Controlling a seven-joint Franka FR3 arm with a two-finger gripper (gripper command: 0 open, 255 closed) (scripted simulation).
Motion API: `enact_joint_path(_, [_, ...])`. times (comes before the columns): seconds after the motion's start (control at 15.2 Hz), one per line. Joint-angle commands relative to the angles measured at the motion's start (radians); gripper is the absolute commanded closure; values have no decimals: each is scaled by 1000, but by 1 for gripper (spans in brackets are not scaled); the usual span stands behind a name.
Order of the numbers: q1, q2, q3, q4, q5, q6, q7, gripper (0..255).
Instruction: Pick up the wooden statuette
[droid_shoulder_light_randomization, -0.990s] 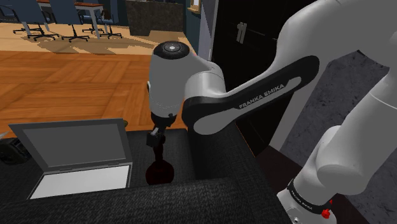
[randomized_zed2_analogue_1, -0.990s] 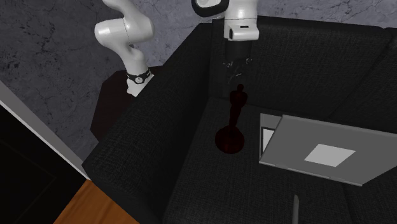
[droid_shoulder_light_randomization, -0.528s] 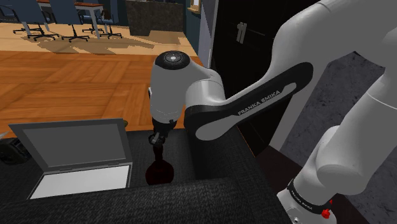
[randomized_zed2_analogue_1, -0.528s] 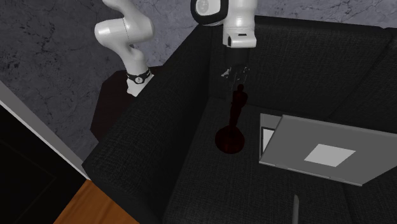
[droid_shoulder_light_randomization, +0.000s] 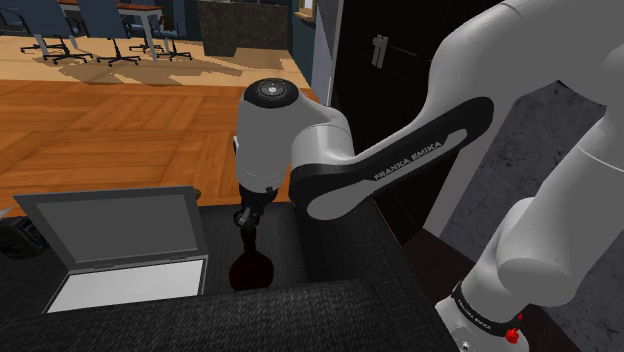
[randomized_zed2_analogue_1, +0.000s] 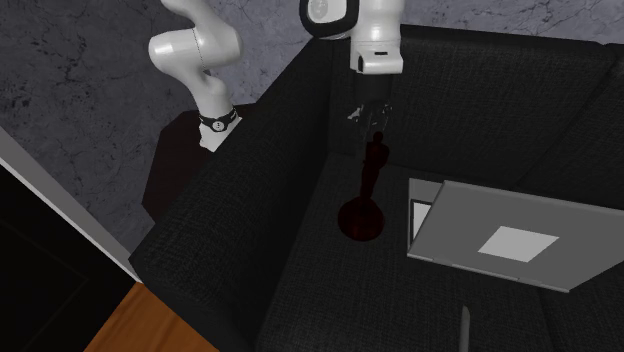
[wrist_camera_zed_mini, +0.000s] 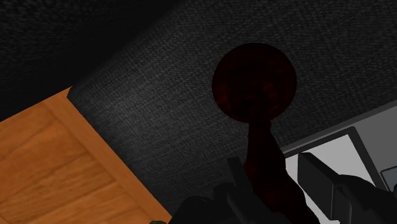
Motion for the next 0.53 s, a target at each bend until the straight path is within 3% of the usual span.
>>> enact_joint_path(0.0, [1, -10, -1, 11, 14, -18, -12, 255])
enact_joint_path(0.46, [6, -58, -8, 61, 71, -100, -68, 255])
